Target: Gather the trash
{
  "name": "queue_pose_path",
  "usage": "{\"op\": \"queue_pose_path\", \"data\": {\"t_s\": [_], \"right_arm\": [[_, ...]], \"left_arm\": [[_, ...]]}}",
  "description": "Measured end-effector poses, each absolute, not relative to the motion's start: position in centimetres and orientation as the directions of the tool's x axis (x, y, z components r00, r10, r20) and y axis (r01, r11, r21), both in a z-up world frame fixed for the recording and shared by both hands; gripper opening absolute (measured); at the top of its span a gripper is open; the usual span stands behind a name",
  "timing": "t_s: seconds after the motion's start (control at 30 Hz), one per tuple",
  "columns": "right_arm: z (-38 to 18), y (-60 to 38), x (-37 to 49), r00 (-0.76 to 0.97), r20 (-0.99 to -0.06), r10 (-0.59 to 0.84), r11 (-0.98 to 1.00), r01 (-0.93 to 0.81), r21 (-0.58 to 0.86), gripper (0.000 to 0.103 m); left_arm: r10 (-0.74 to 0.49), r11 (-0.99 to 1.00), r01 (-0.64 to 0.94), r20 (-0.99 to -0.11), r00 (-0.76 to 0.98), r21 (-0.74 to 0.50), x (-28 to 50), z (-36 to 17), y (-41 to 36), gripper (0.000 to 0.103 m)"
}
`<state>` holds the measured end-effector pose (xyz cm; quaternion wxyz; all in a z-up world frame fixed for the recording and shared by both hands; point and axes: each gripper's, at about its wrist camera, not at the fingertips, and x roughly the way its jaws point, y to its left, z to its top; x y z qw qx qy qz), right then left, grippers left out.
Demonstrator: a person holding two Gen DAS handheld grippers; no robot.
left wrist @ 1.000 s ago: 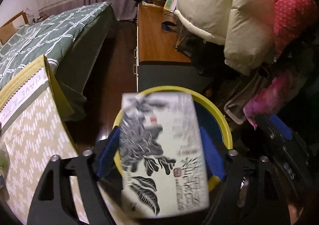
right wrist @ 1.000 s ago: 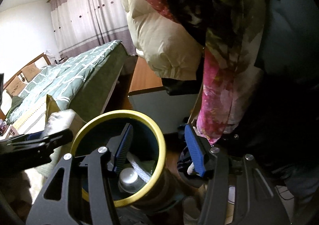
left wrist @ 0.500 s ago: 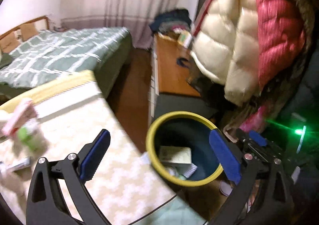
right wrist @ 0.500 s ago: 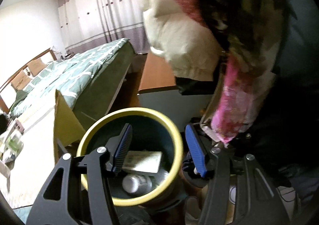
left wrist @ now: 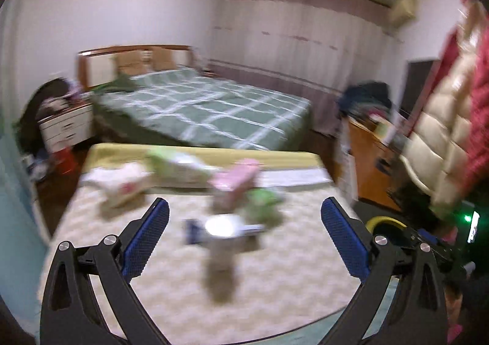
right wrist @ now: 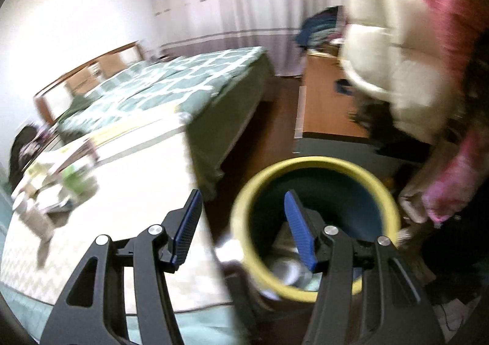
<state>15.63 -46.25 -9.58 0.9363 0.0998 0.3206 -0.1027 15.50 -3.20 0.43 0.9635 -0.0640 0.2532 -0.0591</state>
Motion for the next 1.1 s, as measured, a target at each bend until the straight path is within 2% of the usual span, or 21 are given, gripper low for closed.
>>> {"op": "queue_pose_path", "data": {"t_s": [0.27,0.5,0.73,1.1], "right_arm": [[-10.0,-35.4,19.5,0.752,-0.654,0.081,0.991,0.011,0.135,0.054],[-10.7,-27.3,23.4,0.692,-0.692,0.205,0.977,-0.190,0.100,0.053],[-11.7,-24.8,26.0,0.633,-0.729,0.258,0.964,-0.216,0.154,0.051],[-12.4,-22.1,27.6,0.584,-0.769,0.258,0.958,-0.260,0.123,0.051]], "left_arm": [[-0.040,0.975,-0.082,-0.531,0.846,-0.205,14.0,-2.7,5.8,0.098],[-0.056,0.970,-0.081,-0.538,0.841,-0.229,14.0,-4.3,6.5,0.098],[-0.073,0.965,-0.080,-0.552,0.831,-0.249,14.4,-5.0,6.7,0.098],[-0.086,0.957,-0.088,-0.557,0.826,-0.278,14.5,-5.7,7.5,0.098]]}}
